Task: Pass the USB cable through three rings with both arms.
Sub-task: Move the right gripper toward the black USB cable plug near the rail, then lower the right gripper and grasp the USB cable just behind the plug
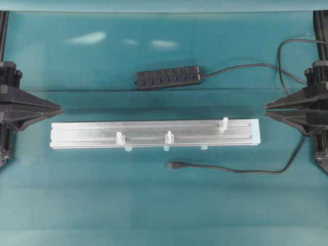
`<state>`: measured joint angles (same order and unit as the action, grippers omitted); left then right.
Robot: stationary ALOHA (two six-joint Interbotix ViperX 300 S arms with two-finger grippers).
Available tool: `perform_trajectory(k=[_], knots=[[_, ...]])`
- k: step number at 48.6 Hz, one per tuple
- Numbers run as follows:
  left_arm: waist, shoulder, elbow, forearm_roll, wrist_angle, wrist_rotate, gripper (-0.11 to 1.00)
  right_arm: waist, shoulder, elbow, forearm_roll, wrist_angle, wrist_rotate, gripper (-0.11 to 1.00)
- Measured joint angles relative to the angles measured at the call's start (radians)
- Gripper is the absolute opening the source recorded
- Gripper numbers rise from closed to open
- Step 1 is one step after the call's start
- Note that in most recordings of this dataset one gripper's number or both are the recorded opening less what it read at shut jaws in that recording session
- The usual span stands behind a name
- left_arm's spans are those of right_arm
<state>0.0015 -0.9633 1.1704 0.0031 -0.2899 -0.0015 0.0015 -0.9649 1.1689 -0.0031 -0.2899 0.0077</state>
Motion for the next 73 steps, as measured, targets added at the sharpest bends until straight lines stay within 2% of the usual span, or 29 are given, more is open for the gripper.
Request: perform_trajectory(k=[3, 10, 23, 41, 49, 56, 60, 65, 69, 73], knots=[[0.0, 0.015, -0.017, 0.002, 0.015, -0.011, 0.02, -0.003, 0.003, 0.0, 0.002, 0.0, 0.002, 0.01], [0.0, 0.071, -0.067, 0.003, 0.074, -0.023, 0.02, -0.008, 0.034, -0.017, 0.011, 0.043, 0.023, -0.09], [-0.017, 0.115, -0.143, 0.005, 0.196, -0.025, 0.02, -0.008, 0.133, -0.107, 0.012, 0.216, 0.084, -0.1], [-0.017, 0.12, -0.16, 0.006, 0.284, -0.025, 0.02, 0.032, 0.382, -0.265, 0.014, 0.443, 0.092, -0.1], [-0.018, 0.121, -0.16, 0.005, 0.285, -0.025, 0.02, 0.046, 0.512, -0.347, 0.014, 0.532, 0.137, -0.09], [-0.018, 0.12, -0.16, 0.006, 0.288, -0.025, 0.02, 0.049, 0.612, -0.425, 0.014, 0.672, 0.176, -0.06], [-0.017, 0.12, -0.16, 0.005, 0.29, -0.025, 0.02, 0.049, 0.664, -0.469, 0.014, 0.746, 0.178, -0.01], [-0.018, 0.118, -0.16, 0.005, 0.29, -0.025, 0.02, 0.051, 0.73, -0.526, 0.012, 0.801, 0.178, 0.14], [-0.018, 0.118, -0.161, 0.006, 0.291, -0.025, 0.02, 0.054, 0.775, -0.558, 0.011, 0.825, 0.178, 0.34], [-0.017, 0.117, -0.163, 0.006, 0.29, -0.025, 0.02, 0.057, 0.819, -0.581, 0.009, 0.842, 0.178, 0.6]])
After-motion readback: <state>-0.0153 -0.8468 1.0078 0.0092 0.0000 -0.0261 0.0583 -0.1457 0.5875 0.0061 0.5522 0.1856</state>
